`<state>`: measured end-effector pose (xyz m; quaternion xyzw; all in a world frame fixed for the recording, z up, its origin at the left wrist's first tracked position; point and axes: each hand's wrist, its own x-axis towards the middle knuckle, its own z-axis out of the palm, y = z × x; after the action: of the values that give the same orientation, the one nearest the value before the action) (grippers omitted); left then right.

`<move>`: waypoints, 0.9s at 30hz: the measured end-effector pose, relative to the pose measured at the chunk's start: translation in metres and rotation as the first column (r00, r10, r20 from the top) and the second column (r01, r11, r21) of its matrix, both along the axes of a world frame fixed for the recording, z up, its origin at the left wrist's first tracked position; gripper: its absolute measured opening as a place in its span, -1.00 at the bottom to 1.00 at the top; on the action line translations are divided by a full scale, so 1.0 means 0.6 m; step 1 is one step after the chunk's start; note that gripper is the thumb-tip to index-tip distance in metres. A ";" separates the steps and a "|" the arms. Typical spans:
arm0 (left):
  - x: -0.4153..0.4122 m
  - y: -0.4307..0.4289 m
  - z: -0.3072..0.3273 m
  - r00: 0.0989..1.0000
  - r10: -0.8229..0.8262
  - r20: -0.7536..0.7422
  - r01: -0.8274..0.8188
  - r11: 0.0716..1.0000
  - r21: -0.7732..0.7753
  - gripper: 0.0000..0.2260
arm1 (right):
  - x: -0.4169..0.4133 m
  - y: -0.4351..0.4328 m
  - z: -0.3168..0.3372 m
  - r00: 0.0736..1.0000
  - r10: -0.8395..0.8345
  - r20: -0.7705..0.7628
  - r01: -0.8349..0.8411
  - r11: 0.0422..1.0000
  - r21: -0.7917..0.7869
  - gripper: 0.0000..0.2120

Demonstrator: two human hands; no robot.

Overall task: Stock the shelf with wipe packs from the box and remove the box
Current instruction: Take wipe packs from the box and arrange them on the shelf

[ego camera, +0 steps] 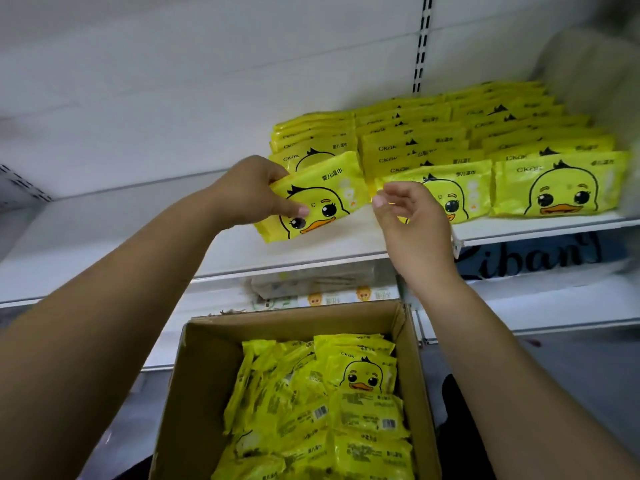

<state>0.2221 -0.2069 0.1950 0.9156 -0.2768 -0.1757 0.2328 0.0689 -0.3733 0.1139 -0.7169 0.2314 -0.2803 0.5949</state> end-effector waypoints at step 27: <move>0.131 -0.089 -0.124 0.838 0.011 0.546 -0.016 1.000 0.004 -0.39 | 0.014 0.002 -0.042 0.710 0.263 -0.654 -0.571 0.759 -0.313 -0.46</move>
<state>0.3009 -0.2601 0.1207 0.9306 -0.3244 0.0925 0.1418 0.0771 -0.3724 0.0888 -0.9275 0.1443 0.0467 0.3416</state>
